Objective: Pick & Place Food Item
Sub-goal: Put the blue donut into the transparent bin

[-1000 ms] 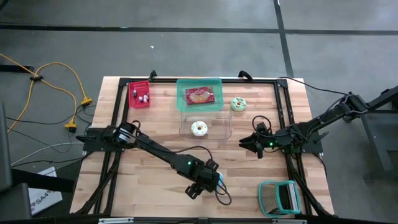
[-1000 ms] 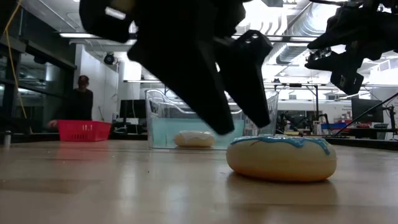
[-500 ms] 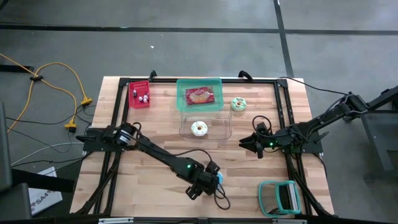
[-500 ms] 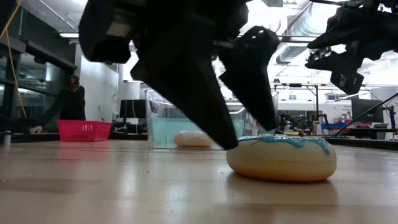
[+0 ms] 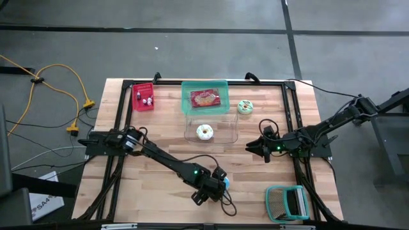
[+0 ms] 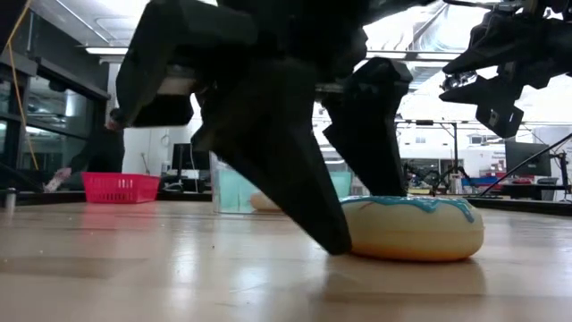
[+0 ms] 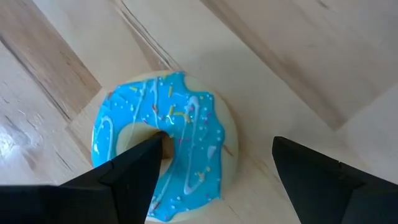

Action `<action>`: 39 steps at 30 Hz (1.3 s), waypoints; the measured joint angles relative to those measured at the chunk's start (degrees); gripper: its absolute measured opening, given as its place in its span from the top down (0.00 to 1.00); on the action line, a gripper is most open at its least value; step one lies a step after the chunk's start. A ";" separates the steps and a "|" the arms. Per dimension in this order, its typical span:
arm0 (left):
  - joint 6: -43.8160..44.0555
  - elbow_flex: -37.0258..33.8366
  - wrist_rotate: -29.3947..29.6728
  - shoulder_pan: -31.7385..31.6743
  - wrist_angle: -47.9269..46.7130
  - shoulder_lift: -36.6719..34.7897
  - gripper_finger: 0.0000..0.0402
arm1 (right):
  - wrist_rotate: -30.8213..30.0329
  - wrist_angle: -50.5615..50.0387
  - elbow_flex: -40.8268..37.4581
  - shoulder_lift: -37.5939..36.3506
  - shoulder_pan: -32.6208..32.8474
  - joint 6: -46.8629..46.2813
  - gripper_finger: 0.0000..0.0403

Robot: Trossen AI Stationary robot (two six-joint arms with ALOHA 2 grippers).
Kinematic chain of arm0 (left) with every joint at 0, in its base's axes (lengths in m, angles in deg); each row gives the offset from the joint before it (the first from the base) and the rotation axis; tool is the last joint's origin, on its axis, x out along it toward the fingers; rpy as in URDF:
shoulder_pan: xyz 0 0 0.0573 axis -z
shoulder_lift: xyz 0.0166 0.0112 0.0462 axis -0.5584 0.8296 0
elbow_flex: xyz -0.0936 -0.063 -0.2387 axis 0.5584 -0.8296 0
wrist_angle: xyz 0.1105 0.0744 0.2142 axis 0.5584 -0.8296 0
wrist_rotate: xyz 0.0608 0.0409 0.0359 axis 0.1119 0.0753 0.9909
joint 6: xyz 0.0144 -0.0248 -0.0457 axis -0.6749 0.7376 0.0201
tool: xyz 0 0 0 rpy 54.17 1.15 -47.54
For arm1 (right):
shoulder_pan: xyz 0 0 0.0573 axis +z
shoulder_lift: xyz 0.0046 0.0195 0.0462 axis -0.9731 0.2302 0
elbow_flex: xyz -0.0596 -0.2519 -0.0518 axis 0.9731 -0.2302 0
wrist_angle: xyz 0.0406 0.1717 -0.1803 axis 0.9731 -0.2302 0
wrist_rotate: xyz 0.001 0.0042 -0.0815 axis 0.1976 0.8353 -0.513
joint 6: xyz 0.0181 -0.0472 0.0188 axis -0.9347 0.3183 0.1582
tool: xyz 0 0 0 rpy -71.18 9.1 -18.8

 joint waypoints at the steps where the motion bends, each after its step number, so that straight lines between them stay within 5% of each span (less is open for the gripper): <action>1: 0.02 0.00 -0.02 0.00 0.17 -0.02 0.26 | -0.01 0.01 0.00 0.00 0.00 -0.01 0.64; 39: 4.28 0.00 -1.29 -0.76 -0.93 0.22 0.63 | 0.00 0.05 0.00 0.00 -0.01 -0.01 0.64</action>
